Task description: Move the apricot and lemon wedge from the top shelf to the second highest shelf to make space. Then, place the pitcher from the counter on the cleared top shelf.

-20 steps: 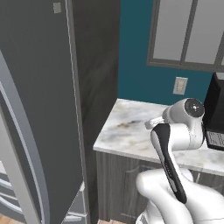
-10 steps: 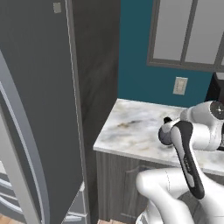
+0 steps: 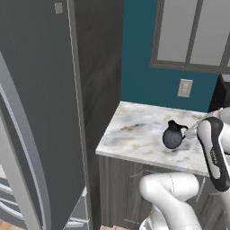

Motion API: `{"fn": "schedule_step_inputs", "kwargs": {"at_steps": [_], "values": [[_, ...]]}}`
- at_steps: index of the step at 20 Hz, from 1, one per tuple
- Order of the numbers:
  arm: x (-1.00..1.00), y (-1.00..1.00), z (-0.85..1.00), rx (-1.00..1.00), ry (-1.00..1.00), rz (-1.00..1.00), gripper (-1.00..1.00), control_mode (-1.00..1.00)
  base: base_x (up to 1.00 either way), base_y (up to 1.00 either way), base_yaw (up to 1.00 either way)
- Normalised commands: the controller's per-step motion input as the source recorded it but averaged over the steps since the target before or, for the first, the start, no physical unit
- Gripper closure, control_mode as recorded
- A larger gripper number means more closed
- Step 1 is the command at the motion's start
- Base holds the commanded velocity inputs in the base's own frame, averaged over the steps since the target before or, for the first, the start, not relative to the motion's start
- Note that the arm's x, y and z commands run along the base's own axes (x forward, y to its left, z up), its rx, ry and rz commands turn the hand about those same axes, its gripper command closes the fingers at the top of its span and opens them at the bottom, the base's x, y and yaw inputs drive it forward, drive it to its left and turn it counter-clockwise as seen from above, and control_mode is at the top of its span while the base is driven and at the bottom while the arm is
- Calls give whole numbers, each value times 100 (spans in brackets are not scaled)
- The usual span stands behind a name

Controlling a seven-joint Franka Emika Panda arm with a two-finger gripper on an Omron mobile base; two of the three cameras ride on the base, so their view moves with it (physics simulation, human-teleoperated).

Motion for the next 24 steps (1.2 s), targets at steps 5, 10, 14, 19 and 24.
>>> {"fn": "schedule_step_inputs", "kwargs": {"at_steps": [5, 10, 14, 19, 24], "values": [[17, -45, -19, 0, 1, 19, -100, -100, 0, 0, 0], [37, -22, -48, 0, 0, 13, -100, -100, 0, 0, 0], [43, -11, -34, 0, 0, 9, -100, -100, 0, 0, 0], [46, -10, -22, 0, 0, 3, -100, -100, 0, 0, 0], [47, -6, -10, 0, 0, 0, -100, -100, 0, 0, 0]]}}
